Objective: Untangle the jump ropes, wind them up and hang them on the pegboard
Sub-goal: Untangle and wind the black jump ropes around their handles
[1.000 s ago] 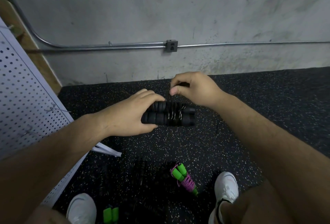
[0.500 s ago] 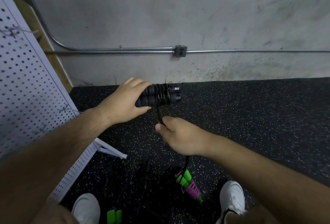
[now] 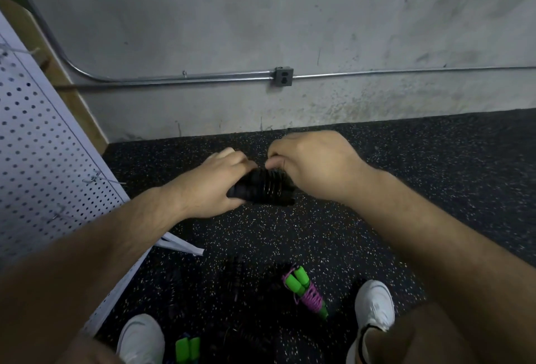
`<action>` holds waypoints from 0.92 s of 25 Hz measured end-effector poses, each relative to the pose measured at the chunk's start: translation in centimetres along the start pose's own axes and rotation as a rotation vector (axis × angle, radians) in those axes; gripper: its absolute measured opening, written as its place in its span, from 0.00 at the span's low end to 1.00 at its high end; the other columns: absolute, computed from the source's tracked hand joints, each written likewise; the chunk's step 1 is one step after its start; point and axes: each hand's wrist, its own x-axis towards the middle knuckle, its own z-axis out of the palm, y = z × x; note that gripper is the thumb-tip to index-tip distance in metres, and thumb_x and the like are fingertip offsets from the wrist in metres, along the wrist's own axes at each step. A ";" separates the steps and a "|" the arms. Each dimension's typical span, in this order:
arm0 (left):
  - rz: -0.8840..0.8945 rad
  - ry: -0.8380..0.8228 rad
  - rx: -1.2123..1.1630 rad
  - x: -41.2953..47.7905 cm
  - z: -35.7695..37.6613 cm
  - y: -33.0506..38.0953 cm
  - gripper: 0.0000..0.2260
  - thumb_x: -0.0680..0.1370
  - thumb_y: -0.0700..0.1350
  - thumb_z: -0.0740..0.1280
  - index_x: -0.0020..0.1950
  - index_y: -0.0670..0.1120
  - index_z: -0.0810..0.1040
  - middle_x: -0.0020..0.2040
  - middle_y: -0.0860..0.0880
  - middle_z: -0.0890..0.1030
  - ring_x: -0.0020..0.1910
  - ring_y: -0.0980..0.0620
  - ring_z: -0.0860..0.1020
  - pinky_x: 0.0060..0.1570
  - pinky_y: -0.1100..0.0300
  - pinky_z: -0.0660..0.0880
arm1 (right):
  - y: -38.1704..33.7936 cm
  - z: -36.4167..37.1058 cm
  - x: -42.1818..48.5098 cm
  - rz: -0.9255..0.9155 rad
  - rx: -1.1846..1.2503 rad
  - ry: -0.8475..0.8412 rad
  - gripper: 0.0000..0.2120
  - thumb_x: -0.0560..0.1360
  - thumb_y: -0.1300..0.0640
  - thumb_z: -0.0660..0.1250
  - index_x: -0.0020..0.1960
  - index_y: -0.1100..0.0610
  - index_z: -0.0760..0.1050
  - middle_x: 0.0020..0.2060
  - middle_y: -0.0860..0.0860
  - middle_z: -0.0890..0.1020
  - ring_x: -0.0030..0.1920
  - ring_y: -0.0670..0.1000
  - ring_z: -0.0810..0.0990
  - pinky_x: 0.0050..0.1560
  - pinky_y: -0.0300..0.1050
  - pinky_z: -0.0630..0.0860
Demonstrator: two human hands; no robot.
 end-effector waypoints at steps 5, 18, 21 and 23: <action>0.103 0.001 -0.101 -0.9 -0.5 3.7 0.23 0.75 0.51 0.74 0.67 0.50 0.72 0.56 0.57 0.71 0.57 0.58 0.68 0.63 0.61 0.69 | 5.0 2.7 0.5 0.035 0.242 -0.052 0.12 0.79 0.39 0.64 0.53 0.43 0.83 0.50 0.41 0.85 0.51 0.44 0.81 0.52 0.44 0.77; -0.272 0.139 -0.147 -1.1 -2.5 2.8 0.30 0.76 0.50 0.74 0.73 0.44 0.64 0.67 0.49 0.68 0.69 0.54 0.65 0.73 0.56 0.64 | -3.2 8.9 -1.1 0.372 1.031 -0.258 0.20 0.86 0.48 0.50 0.47 0.56 0.75 0.30 0.50 0.71 0.26 0.45 0.67 0.27 0.38 0.66; -0.310 0.114 -0.125 -1.0 -2.7 1.7 0.31 0.77 0.49 0.73 0.74 0.44 0.63 0.69 0.48 0.68 0.71 0.52 0.64 0.72 0.57 0.61 | -4.2 7.4 -2.3 0.268 0.909 -0.357 0.20 0.86 0.46 0.51 0.50 0.57 0.76 0.33 0.53 0.73 0.30 0.49 0.70 0.32 0.43 0.68; -0.339 0.100 -0.071 -0.9 -2.8 0.7 0.30 0.77 0.47 0.73 0.74 0.43 0.63 0.69 0.47 0.68 0.71 0.50 0.64 0.74 0.54 0.61 | -5.2 6.2 -2.7 0.211 0.773 -0.406 0.20 0.86 0.46 0.52 0.50 0.59 0.74 0.34 0.51 0.74 0.32 0.48 0.71 0.34 0.45 0.68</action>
